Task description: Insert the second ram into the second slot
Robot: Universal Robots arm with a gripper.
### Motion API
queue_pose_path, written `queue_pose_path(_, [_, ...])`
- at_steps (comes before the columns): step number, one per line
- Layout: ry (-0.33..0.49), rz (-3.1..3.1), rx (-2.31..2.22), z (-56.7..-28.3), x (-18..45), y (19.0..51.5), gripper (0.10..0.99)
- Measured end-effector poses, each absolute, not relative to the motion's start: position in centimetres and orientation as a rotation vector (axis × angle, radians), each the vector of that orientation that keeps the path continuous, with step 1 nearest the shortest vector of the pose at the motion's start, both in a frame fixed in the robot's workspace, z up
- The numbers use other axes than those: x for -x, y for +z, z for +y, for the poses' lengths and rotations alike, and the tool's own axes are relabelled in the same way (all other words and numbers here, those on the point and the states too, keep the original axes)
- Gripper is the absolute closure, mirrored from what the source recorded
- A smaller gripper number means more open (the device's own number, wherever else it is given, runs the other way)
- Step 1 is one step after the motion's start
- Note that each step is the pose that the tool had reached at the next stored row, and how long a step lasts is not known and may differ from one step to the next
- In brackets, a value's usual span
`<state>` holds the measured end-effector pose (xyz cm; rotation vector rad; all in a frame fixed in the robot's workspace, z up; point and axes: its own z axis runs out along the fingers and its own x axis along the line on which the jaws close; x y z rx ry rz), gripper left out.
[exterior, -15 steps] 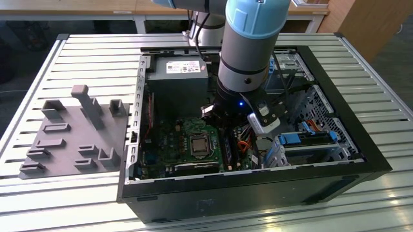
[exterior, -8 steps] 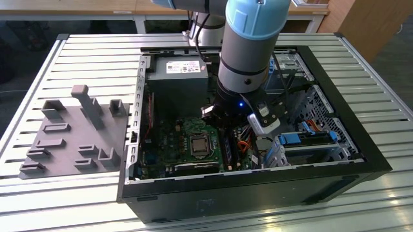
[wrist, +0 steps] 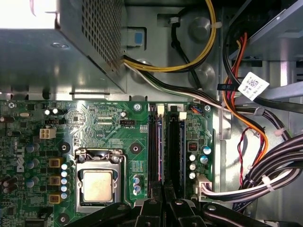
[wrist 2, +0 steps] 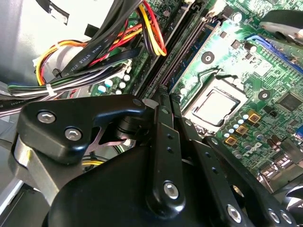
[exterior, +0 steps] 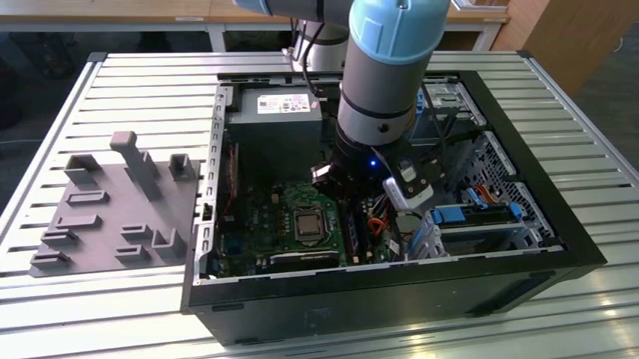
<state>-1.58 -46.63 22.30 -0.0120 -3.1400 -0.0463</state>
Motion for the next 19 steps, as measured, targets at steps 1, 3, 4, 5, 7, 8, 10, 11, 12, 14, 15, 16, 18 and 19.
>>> queue_pose_path(1, [-0.046, -3.140, 0.012, -46.65, 1.58, 22.28, 0.953])
queue_pose_path(3, [-0.046, -3.139, 0.012, -46.67, 1.58, 22.25, 0.953])
queue_pose_path(4, [-0.046, -3.139, 0.012, -46.67, 1.58, 22.25, 0.953])
queue_pose_path(5, [-0.046, -3.139, 0.012, -46.68, 1.59, 22.25, 0.953])
queue_pose_path(7, [-0.046, -3.139, 0.012, -46.68, 1.59, 22.23, 0.953])
queue_pose_path(8, [-0.046, -3.139, 0.012, -46.68, 1.59, 22.22, 0.953])
queue_pose_path(10, [-0.046, -3.139, 0.012, -46.68, 1.59, 22.21, 0.953])
queue_pose_path(11, [-0.047, -3.139, 0.013, -46.68, 1.58, 22.18, 0.953])
queue_pose_path(12, [-0.048, -3.139, 0.013, -46.68, 1.57, 22.17, 0.953])
queue_pose_path(14, [-0.049, -3.139, 0.016, -46.68, 1.54, 22.14, 0.953])
queue_pose_path(15, [-0.049, -3.139, 0.018, -46.68, 1.54, 22.13, 0.953])
queue_pose_path(16, [-0.049, -3.139, 0.018, -46.68, 1.54, 22.12, 0.953])
queue_pose_path(18, [-0.049, -3.139, 0.019, -46.69, 1.54, 22.09, 0.953])
queue_pose_path(19, [-0.049, -3.139, 0.019, -46.71, 1.54, 22.08, 0.953])
